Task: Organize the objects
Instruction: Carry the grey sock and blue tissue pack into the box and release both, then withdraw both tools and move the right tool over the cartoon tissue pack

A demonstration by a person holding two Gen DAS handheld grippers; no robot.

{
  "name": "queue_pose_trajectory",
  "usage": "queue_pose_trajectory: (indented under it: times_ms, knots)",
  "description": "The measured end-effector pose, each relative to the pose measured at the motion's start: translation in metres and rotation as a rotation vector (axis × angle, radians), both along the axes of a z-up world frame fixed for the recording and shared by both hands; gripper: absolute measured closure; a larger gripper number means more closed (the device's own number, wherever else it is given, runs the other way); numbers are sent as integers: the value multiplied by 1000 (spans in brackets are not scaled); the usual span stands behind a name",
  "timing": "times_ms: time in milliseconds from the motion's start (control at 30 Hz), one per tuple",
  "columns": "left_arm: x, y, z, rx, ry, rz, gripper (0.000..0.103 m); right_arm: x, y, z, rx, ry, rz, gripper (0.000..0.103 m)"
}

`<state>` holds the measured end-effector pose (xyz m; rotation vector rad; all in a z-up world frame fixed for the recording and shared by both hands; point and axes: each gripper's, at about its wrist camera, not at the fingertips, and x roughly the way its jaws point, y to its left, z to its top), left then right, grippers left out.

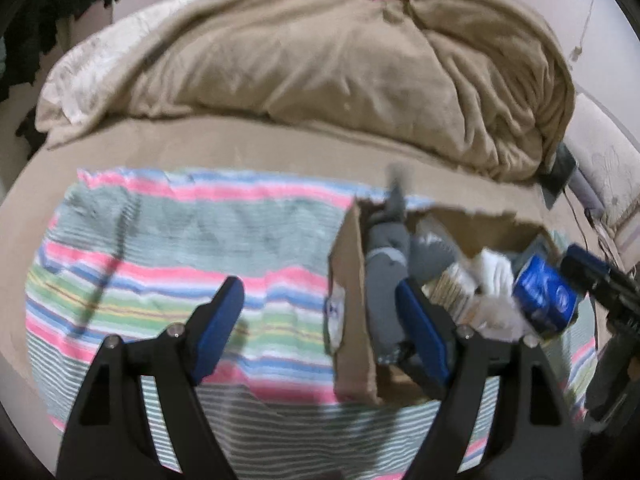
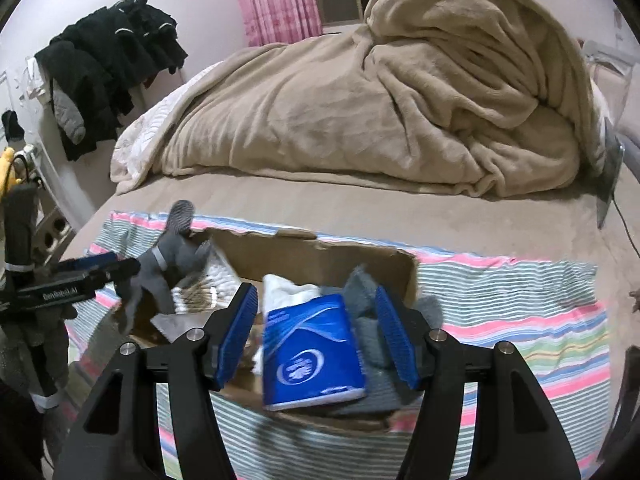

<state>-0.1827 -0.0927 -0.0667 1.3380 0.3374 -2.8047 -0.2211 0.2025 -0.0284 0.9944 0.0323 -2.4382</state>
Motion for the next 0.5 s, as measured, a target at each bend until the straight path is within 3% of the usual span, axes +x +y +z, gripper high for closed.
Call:
queue_pose_trajectory:
  times_ms: [200, 367, 500]
  knots:
    - [-6, 9, -34, 14, -89, -20, 23, -5, -9, -23, 89, -27, 12, 39]
    - [-4, 9, -28, 17, -74, -16, 23, -5, -17, -35, 129, -39, 32, 39]
    - [5, 12, -13, 22, -40, -11, 23, -3, -12, -29, 94, -49, 27, 38]
